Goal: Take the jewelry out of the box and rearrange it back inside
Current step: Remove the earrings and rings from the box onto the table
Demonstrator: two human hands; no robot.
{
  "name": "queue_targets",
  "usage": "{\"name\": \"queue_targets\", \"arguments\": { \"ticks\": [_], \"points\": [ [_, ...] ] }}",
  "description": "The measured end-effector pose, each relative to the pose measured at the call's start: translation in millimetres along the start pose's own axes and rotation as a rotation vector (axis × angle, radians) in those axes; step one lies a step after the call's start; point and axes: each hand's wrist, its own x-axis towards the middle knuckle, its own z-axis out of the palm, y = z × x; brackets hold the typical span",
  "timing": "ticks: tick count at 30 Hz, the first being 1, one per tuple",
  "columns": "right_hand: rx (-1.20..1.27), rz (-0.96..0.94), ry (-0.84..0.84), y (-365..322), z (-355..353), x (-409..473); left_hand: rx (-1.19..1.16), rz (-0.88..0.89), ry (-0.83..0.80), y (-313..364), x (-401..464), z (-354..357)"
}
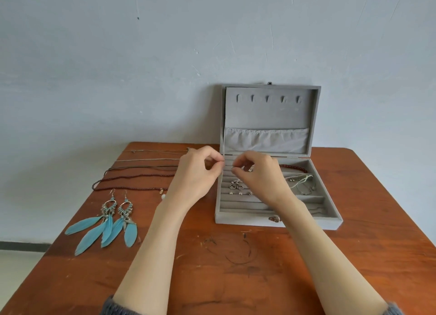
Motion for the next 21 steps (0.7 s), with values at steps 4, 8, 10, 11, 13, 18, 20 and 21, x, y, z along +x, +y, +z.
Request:
{"name": "queue_targets", "arguments": {
  "ticks": [4,8,10,11,13,18,20,21],
  "points": [
    [0.091,-0.020,-0.062,-20.7,3.3,-16.9,-0.048,-0.098,-0.001,-10.7,-19.5,-29.0],
    [0.119,-0.057,-0.163,-42.1,20.9,-31.5,0.006,-0.200,-0.047,-34.1,-36.3,-59.6],
    [0.080,-0.076,-0.208,-52.5,33.0,-35.6,0.071,-0.244,-0.096,-45.6,-43.8,-70.8],
    [0.054,-0.089,-0.228,-57.2,38.8,-36.7,0.097,-0.268,-0.116,-51.4,-47.4,-74.7],
    [0.016,-0.112,-0.264,-65.3,49.3,-37.1,0.124,-0.306,-0.145,-61.6,-53.5,-79.2],
    [-0.006,-0.050,-0.341,-77.7,69.3,-33.4,0.119,-0.315,-0.219,-70.0,-56.8,-80.4],
    [-0.030,-0.018,-0.369,-77.7,73.0,-32.4,0.113,-0.309,-0.241,-69.8,-56.0,-79.5],
    [-0.039,-0.001,-0.380,-77.0,74.2,-32.2,0.112,-0.305,-0.251,-69.9,-55.9,-78.7]
  ]
}}
